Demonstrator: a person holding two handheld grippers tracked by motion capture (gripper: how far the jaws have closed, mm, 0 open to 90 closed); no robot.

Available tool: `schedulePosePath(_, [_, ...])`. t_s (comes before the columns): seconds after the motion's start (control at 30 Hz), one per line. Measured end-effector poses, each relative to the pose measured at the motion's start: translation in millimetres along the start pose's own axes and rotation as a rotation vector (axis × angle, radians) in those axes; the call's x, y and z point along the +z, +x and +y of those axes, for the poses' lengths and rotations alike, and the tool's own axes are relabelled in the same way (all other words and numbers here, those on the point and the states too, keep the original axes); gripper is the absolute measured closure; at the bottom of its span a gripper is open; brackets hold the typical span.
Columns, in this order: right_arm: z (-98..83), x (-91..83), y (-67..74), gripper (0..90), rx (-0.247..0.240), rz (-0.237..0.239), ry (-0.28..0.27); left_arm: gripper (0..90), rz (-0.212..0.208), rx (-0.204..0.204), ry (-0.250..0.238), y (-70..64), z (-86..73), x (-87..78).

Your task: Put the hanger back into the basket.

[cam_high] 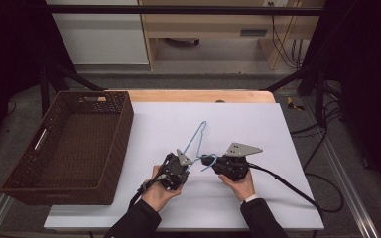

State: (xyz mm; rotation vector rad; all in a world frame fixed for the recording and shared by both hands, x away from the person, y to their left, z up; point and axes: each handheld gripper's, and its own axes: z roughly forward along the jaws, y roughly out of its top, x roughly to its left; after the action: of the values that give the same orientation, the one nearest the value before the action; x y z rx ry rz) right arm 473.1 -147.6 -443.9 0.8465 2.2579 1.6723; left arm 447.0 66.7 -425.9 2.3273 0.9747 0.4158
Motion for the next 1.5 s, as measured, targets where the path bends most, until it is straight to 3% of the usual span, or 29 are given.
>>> schedulePosePath(0.2, [3.6, -4.1, 2.5, 84.2, -0.003, -0.005, -0.014, 87.1, 0.016, 0.020, -0.024, -3.6, 0.4, -4.8])
schedulePosePath(0.4, [10.7, -16.7, 4.6, 72.7, -0.014, -0.014, -0.025, 87.2, 0.012, 0.019, -0.054, 3.5, -0.7, -14.4])
schedulePosePath(0.67, [17.9, -41.1, 1.7, 56.7, -0.021, -0.073, -0.034, 87.3, -0.019, 0.010, -0.099, 11.3, 1.1, -30.5])
schedulePosePath(1.03, [9.5, -83.0, -10.8, 34.1, 0.018, -0.154, -0.028, 87.2, -0.080, 0.043, -0.141, 24.5, 5.6, -56.8])
schedulePosePath(1.27, [4.5, -95.0, -11.8, 15.7, 0.022, -0.214, 0.008, 87.2, -0.100, 0.059, -0.160, 34.1, 9.2, -74.8])
schedulePosePath(1.5, [0.7, -104.1, -12.3, 7.4, 0.033, -0.263, 0.038, 87.2, -0.121, 0.066, -0.187, 44.7, 12.1, -93.3])
